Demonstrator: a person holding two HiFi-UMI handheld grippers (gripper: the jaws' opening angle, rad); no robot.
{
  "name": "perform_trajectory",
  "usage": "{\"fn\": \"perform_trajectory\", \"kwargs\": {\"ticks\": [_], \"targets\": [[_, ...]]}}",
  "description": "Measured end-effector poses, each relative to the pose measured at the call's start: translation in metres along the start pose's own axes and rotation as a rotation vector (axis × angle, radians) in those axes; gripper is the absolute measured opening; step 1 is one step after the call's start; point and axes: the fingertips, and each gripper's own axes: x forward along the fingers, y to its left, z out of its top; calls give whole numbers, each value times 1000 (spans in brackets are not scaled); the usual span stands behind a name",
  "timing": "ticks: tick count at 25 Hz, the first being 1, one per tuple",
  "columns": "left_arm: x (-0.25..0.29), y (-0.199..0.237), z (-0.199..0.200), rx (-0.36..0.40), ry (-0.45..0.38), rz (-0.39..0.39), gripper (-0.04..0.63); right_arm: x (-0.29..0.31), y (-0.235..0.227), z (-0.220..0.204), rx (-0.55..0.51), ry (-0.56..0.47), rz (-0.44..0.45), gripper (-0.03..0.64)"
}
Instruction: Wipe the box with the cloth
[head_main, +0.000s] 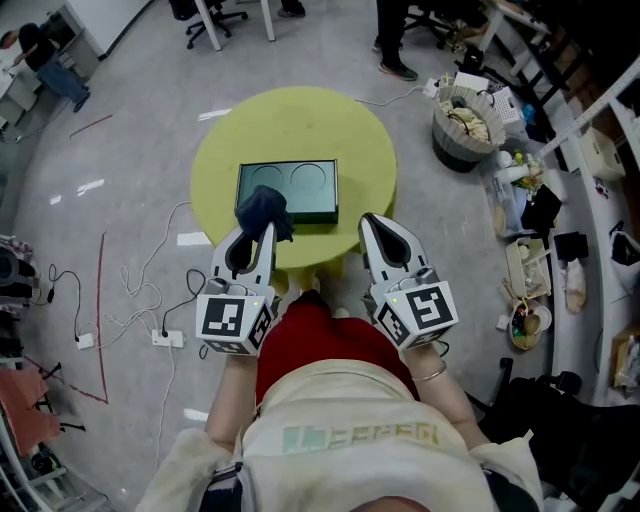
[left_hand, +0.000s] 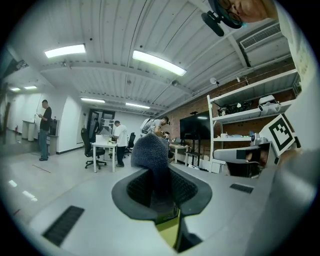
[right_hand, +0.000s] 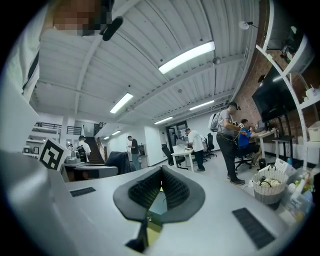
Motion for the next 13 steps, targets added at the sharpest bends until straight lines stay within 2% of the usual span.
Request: {"fn": "perform_trajectory", "kwargs": {"ticks": [5, 13], "targets": [[-1, 2, -2, -6, -1, 1, 66, 2, 2, -1, 12, -3, 6, 37], [0, 1, -4, -21, -8, 7, 66, 1, 3, 3, -30, -6, 11, 37]]}}
